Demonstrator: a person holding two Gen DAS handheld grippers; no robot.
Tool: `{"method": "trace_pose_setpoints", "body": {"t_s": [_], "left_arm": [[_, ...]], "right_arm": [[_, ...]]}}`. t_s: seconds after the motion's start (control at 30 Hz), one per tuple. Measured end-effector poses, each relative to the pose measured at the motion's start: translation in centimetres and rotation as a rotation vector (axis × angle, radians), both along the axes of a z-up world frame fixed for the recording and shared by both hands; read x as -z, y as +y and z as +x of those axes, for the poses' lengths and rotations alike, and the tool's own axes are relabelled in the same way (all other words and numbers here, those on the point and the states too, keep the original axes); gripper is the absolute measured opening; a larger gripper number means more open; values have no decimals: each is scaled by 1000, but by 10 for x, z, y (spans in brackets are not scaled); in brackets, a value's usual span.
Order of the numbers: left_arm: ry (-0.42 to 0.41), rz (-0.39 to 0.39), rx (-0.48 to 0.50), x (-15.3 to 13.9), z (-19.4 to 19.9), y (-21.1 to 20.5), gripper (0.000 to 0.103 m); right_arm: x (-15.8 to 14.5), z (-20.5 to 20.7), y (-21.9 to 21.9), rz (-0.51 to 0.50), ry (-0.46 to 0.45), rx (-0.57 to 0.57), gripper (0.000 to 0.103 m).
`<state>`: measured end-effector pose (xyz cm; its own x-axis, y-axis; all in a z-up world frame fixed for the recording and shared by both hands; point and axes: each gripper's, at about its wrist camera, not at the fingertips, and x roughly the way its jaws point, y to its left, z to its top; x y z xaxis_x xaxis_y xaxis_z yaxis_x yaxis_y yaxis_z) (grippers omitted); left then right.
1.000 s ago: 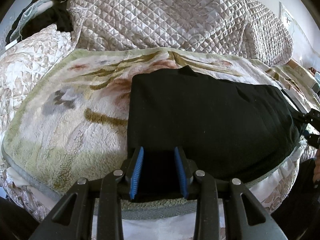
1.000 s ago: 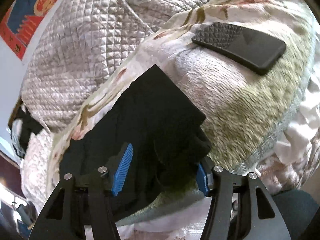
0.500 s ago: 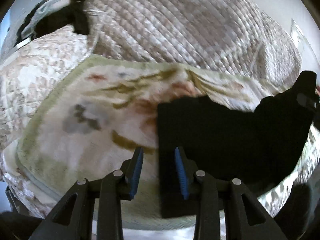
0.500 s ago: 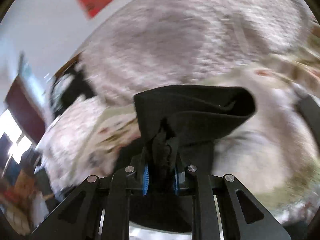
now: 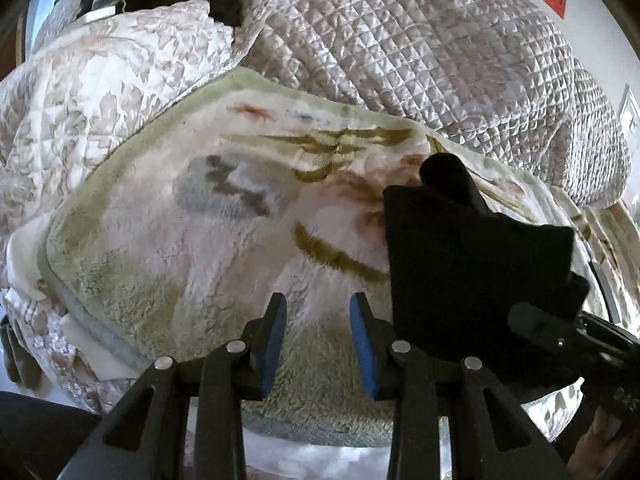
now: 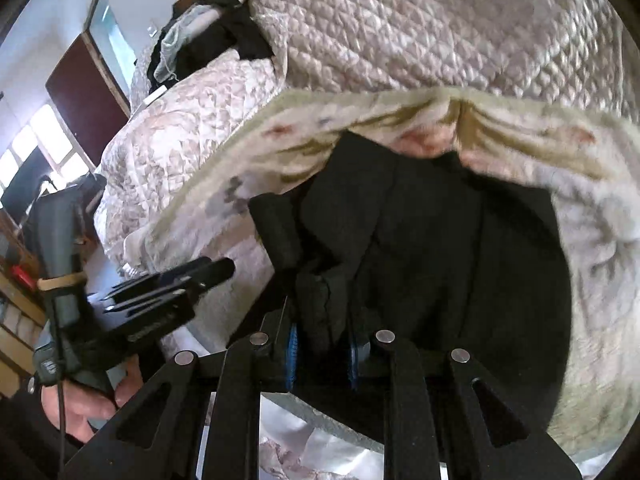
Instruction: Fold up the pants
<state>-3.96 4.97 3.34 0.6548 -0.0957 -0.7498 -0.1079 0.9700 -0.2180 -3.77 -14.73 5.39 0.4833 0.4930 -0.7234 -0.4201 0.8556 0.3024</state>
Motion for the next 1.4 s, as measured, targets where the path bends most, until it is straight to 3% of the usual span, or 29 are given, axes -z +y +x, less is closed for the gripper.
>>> {"method": "trace_pose_setpoints", "body": {"t_s": [0.1,0.13,0.27,0.43,0.5,0.53,0.57,0.63,0.7,0.8,0.87,0.97,1.0,1.03,1.07,1.27,1.4], "left_arm": [[-9,-9,5,0,-1,-1,35],[-11,-8,5,0,-3,0,35],[-19,-17,-13,-1,-5,5,35],[-35,-16,-1,-4,-5,2,35],[-45,-18,4,-6,-5,1,35],[-50,-20,7,-8,-5,0,35],[-57,-24,12,-9,-5,0,35],[-73,-29,32,-13,-6,-4,35],[-91,-27,62,-19,-7,-10,35],[-109,-18,104,-28,-6,-19,35],[-117,-24,126,-34,-3,-25,35],[-116,-27,155,-41,9,-34,35],[-112,-17,167,-43,15,-40,35],[-113,-8,186,-45,22,-46,35],[-119,-7,204,-47,26,-51,35],[-155,55,278,-58,66,-85,35],[-83,31,284,-35,93,-90,35]], "right_arm": [[11,4,11,-42,22,-26,24],[17,5,10,-36,50,-31,31],[5,-3,5,62,26,-39,44],[-20,-20,-14,173,-61,-39,44],[-17,-21,-26,144,-70,40,43],[-14,-20,-32,134,-62,74,37],[-8,-18,-38,117,-49,111,31],[12,-12,-43,65,12,158,30],[24,-12,-39,73,63,97,30],[11,-17,-34,162,54,1,30],[6,-18,-38,152,21,19,30],[4,-11,-58,143,7,124,30],[11,-5,-64,90,41,168,30],[19,2,-67,64,91,173,30],[20,4,-72,98,100,164,30],[6,30,-90,73,70,228,30],[9,60,-97,54,66,242,30]]}}
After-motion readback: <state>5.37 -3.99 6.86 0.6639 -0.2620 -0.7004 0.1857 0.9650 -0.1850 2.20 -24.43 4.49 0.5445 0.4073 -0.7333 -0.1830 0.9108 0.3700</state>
